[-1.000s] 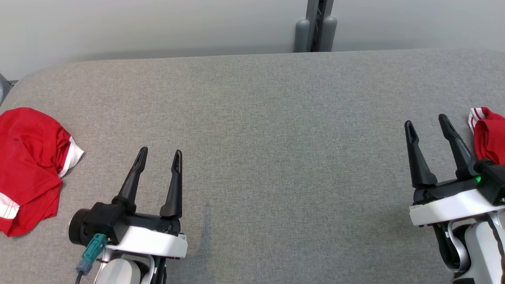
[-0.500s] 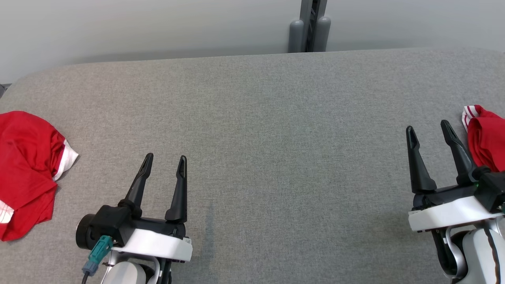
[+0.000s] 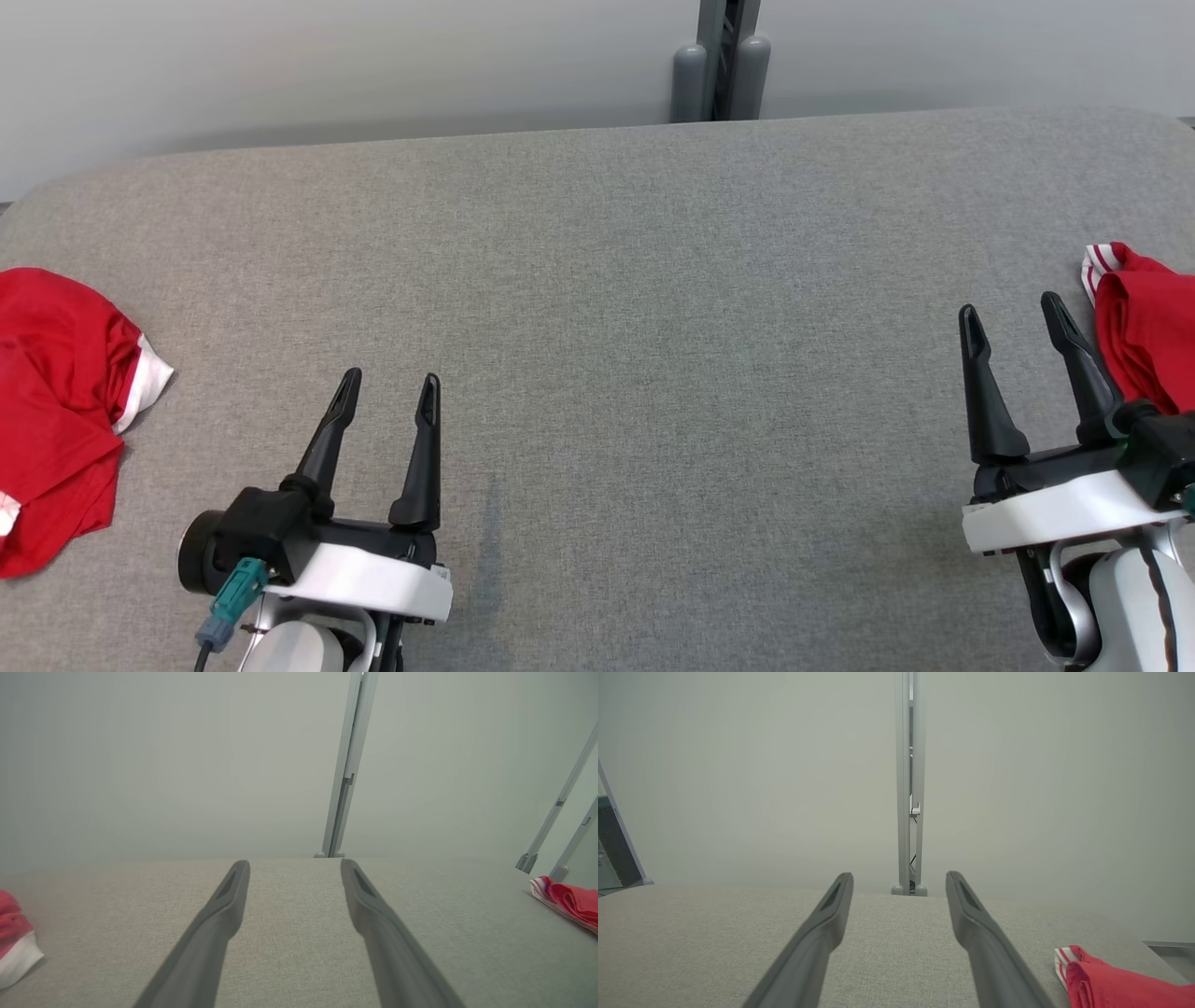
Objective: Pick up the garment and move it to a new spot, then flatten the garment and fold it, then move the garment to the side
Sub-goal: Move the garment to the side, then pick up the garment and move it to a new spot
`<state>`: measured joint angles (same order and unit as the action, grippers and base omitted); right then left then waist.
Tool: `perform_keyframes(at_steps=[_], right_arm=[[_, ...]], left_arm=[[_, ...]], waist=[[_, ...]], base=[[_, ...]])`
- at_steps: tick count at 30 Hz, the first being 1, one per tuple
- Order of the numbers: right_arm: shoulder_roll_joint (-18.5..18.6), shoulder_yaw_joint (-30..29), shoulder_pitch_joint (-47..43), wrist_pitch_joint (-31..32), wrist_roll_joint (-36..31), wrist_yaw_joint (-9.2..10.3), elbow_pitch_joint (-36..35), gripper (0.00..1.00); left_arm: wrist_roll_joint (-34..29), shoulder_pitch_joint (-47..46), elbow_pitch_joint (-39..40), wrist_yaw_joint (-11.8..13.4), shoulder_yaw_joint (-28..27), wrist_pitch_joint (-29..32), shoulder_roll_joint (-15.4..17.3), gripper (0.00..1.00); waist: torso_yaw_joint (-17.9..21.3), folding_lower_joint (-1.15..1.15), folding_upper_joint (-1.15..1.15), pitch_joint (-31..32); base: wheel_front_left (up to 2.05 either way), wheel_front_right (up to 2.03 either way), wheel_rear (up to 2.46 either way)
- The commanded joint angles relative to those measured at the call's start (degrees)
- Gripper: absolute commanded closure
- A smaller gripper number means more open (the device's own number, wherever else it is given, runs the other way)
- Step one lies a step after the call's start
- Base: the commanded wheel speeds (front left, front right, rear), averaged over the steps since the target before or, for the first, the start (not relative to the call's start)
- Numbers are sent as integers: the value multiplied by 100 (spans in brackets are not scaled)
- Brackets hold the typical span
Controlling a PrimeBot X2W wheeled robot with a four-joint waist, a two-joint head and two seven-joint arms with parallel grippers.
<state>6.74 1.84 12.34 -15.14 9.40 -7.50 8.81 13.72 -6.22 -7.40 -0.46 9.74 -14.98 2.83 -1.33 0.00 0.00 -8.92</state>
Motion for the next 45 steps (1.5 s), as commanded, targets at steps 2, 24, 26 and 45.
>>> perform_keyframes(at_steps=[2,24,26,45], right_arm=[[6,-45,-22,-7,-45,3,-7,0],[0,-52,65,-7,-12,3,-3,0],[11,-54,62,-7,-13,3,-2,0],[213,662,-25,-7,129,3,97,0]], left_arm=[[104,-25,13,-14,-29,-17,18,0],[25,-141,-9,-25,9,-17,18,0],[38,-152,-16,-20,21,-17,18,0],[246,16,-11,94,-156,-17,17,0]], waist=[[12,0,0,-11],[117,0,0,-150],[107,0,0,-165],[-1351,0,0,-2]], base=[[0,0,0],[0,0,0],[0,0,0],[0,0,0]])
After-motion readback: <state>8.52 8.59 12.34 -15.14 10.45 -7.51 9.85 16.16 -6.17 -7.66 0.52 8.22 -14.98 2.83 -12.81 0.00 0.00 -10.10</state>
